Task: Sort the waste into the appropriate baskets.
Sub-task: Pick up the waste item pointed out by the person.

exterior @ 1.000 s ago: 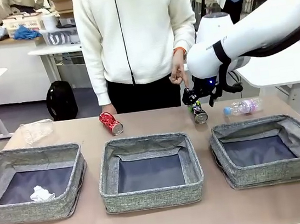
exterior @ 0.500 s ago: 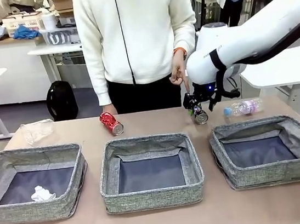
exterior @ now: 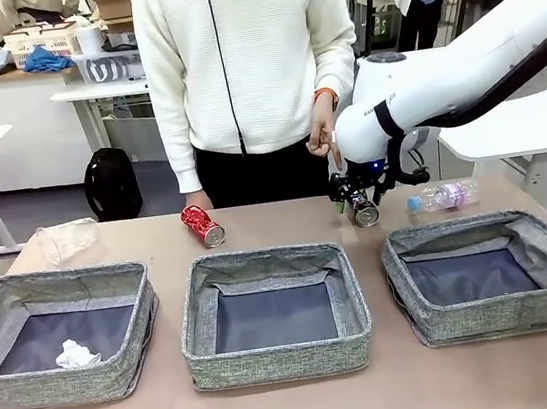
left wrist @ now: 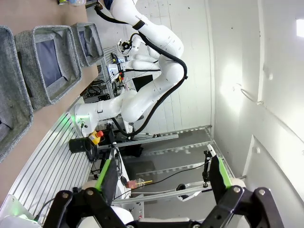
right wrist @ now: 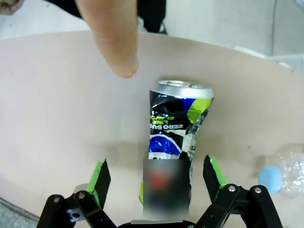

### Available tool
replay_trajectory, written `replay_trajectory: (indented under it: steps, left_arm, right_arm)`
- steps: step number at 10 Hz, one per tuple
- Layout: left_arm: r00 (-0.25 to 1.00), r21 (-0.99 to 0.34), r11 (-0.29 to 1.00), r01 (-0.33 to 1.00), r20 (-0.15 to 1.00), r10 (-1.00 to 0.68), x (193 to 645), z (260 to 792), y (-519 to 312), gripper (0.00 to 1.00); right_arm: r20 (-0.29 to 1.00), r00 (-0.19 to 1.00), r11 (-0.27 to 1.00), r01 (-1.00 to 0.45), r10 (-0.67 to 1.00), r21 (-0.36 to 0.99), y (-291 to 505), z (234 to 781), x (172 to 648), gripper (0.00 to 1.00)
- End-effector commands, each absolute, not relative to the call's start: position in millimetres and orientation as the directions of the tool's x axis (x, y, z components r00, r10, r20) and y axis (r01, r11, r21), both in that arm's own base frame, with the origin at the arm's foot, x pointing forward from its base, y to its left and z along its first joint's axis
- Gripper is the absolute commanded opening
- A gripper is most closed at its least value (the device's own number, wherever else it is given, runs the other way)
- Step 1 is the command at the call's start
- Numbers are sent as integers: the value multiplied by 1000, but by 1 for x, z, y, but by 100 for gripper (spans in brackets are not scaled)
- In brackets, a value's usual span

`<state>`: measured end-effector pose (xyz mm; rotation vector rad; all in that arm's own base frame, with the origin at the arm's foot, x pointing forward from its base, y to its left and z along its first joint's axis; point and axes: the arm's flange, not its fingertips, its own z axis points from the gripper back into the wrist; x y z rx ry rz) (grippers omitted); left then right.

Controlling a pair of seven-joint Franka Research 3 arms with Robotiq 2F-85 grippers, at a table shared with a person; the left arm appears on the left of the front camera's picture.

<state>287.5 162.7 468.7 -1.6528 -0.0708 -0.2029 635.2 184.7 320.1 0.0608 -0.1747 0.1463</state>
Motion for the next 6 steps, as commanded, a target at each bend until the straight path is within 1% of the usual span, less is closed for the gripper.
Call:
replay_trajectory:
  steps: [1, 3, 4, 5, 6]
  left_arm:
    - [982, -980, -106, 169, 177, -67, 287, 472, 165, 100]
    - [982, -980, -106, 169, 177, -67, 287, 472, 165, 100]
    - [982, -980, -106, 169, 177, -67, 287, 472, 165, 100]
    - [982, -980, -106, 169, 177, -67, 287, 472, 165, 100]
    - [982, -980, -106, 169, 177, -67, 287, 472, 165, 100]
  right_arm:
    - [170, 975, 988, -150, 141, 44, 185, 316, 642, 100]
    - [166, 979, 990, -131, 122, 49, 184, 314, 644, 100]
    - [163, 982, 995, -97, 92, 28, 183, 313, 645, 40]
    - [154, 984, 995, -96, 89, 36, 182, 313, 645, 40]
    - [150, 986, 996, -83, 78, 33, 181, 312, 645, 0]
